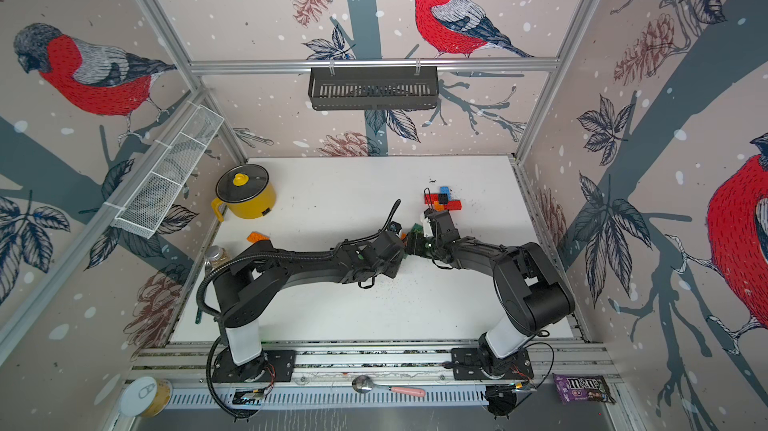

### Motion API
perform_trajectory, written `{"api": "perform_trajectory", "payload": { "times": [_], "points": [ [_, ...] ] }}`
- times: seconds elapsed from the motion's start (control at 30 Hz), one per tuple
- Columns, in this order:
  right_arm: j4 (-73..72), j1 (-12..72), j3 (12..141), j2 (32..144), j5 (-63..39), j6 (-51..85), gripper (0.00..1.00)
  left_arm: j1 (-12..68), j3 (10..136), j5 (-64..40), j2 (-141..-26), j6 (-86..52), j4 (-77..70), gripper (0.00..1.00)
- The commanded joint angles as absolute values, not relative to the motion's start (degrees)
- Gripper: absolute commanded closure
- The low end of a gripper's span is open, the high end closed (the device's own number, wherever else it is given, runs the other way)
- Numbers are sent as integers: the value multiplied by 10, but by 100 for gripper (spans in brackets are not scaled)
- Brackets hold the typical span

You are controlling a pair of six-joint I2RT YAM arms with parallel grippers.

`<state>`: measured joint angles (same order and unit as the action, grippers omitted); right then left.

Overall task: Assemble a small pinwheel with lego
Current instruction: Assemble the lego brick with the lego brick.

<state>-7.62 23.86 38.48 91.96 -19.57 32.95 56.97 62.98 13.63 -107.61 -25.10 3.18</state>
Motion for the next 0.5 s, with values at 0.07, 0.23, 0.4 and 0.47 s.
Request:
{"api": "perform_trajectory", "payload": {
  "times": [0.07, 0.23, 0.4, 0.47],
  "points": [
    [15, 234, 366, 926, -134, 332, 24, 560, 627, 149, -1073, -257, 8, 86],
    [9, 233, 360, 933, -139, 336, 25, 554, 622, 153, -1069, -256, 8, 83],
    [-2, 226, 351, 921, -159, 346, 26, 554, 626, 161, -1064, -252, 10, 76],
    [-6, 226, 352, 915, -167, 348, 25, 555, 626, 166, -1063, -250, 12, 70]
  ]
}}
